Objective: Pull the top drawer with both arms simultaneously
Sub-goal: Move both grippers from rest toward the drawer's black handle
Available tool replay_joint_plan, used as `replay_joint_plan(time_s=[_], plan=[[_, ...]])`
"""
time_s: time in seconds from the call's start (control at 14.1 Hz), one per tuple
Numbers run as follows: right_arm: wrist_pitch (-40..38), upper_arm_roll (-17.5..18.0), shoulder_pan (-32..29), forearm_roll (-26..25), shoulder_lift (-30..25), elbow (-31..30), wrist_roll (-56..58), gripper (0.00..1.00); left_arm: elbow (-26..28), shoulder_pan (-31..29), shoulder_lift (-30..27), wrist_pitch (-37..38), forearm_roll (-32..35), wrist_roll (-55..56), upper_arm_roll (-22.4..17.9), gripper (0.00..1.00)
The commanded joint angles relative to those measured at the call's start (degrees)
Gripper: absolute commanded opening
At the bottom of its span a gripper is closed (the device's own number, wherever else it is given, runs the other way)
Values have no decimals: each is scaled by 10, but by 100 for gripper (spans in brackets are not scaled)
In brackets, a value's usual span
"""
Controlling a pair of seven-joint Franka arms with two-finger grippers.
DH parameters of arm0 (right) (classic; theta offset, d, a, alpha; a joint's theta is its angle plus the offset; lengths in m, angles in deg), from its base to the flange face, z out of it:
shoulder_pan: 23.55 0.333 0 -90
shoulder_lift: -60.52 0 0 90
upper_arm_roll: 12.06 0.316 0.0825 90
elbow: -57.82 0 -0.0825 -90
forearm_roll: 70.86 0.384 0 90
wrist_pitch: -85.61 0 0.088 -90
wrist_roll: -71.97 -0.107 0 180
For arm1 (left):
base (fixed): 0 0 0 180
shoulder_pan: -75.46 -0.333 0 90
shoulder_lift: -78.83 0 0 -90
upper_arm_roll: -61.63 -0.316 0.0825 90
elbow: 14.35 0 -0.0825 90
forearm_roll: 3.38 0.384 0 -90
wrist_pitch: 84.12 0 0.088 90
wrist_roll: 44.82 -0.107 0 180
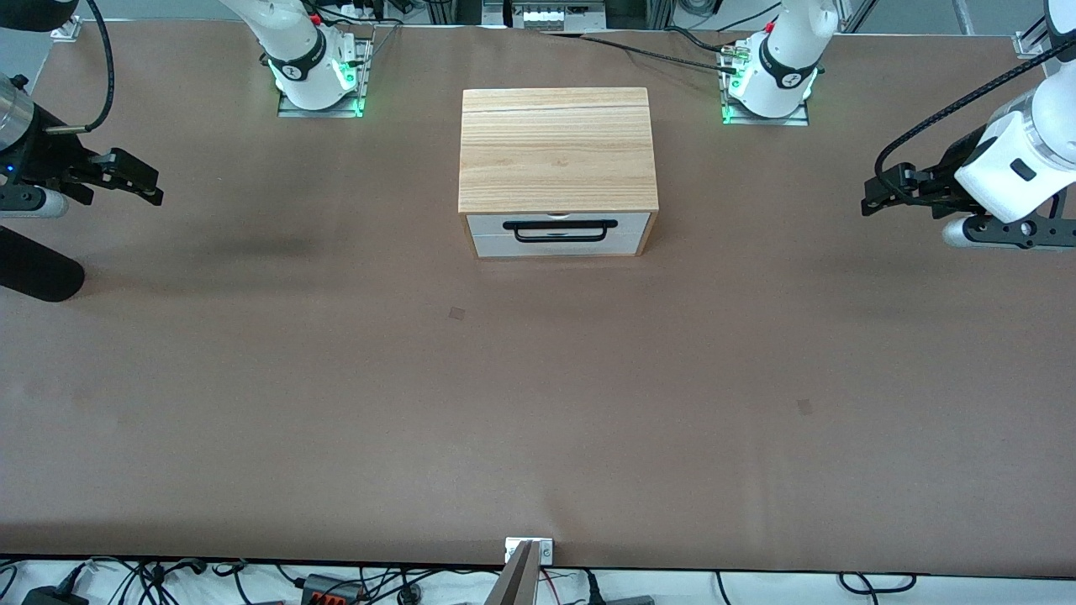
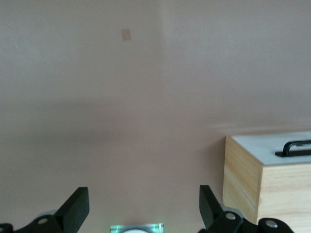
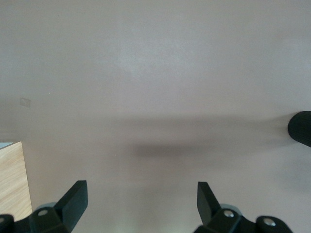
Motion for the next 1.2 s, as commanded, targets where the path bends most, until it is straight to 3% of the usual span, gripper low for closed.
replay_joint_plan(time_s=[0.0,0.35,0.57,0.78,1.13], plan=[[0,0,-4,-8,9,9,3,100,-21,0,9,65,-13,3,3,100],[15,-1,-6,2,33,10,0,100,-8,4,23,149,-79,1,15,100],[25,2,2,12,83,14,4,100,57,-16,21,147,-203,0,15,100],[29,3,29,16,138,37,3,100,105,-15,20,55,-272,-2,35,100],[32,4,61,18,217,89,39,100,224,-14,24,-150,-421,-133,75,100]])
